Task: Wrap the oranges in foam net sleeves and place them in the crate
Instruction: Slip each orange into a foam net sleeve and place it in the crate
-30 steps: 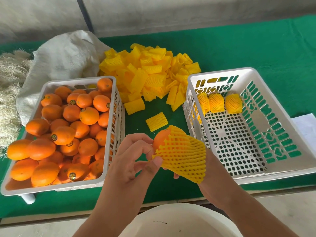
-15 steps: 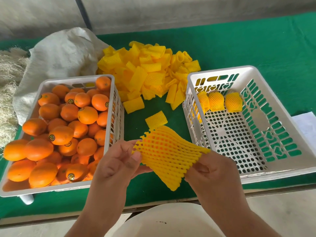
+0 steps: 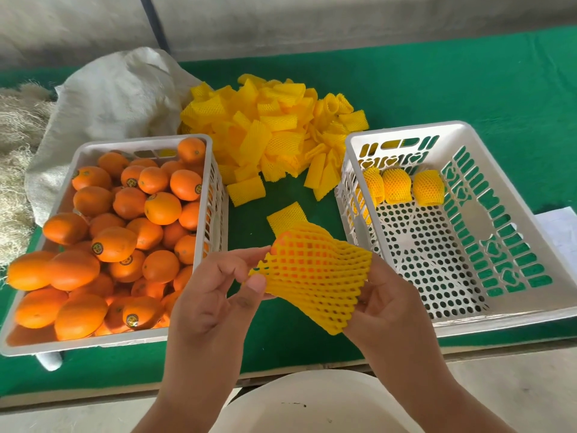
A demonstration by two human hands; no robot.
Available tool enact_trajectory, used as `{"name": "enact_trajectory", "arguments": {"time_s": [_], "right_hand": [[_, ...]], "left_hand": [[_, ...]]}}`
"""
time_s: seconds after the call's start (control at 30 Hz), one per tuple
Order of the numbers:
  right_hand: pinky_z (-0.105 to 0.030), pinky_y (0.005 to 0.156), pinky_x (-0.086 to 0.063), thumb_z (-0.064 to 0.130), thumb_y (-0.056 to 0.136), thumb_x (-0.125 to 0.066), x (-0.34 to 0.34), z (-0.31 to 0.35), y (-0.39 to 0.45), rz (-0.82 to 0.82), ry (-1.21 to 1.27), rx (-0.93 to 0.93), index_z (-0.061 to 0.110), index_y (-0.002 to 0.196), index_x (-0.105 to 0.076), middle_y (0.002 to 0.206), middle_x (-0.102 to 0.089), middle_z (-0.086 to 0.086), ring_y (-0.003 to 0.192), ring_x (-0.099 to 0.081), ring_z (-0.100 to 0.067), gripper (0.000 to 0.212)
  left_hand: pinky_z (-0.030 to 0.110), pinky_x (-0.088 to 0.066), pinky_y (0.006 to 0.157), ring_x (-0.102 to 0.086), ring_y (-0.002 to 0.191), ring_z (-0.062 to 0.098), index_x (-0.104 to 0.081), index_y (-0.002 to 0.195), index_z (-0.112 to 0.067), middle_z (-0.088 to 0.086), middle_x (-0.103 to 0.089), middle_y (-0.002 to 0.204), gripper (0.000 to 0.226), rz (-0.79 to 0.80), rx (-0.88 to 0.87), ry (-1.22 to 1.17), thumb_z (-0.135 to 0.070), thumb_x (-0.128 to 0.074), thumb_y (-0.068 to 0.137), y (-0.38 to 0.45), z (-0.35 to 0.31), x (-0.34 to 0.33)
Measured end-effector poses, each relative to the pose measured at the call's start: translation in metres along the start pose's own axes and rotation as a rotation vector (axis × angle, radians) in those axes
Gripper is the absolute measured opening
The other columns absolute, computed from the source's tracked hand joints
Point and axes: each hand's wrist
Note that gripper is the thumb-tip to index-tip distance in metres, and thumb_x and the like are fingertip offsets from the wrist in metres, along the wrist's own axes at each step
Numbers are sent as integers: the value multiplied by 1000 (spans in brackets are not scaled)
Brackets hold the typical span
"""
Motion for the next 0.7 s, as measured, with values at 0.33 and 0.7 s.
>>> {"name": "enact_trajectory", "arguments": {"time_s": [0.33, 0.7], "right_hand": [[-27, 81, -63, 22, 78, -91, 4, -11, -3, -75, -119, 212, 37, 122, -74, 127, -73, 1, 113, -73, -23, 50], [-23, 89, -58, 16, 85, -87, 7, -24, 0, -70, -479, 537, 13, 117, -78, 139, -64, 2, 123, -66, -23, 34]], "left_hand": [[25, -62, 84, -74, 109, 25, -62, 97, -28, -2, -76, 115, 17, -13, 107, 17, -35, -77, 95, 0, -6, -6], [26, -63, 75, -68, 105, 8, -63, 100, -21, -12, -72, 103, 48, 6, 152, 202, -69, -61, 93, 9, -11, -10]]}}
Point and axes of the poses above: each hand's wrist, its own y-axis towards the middle knuckle, its own x-axis out of the back of the hand, z = x × y
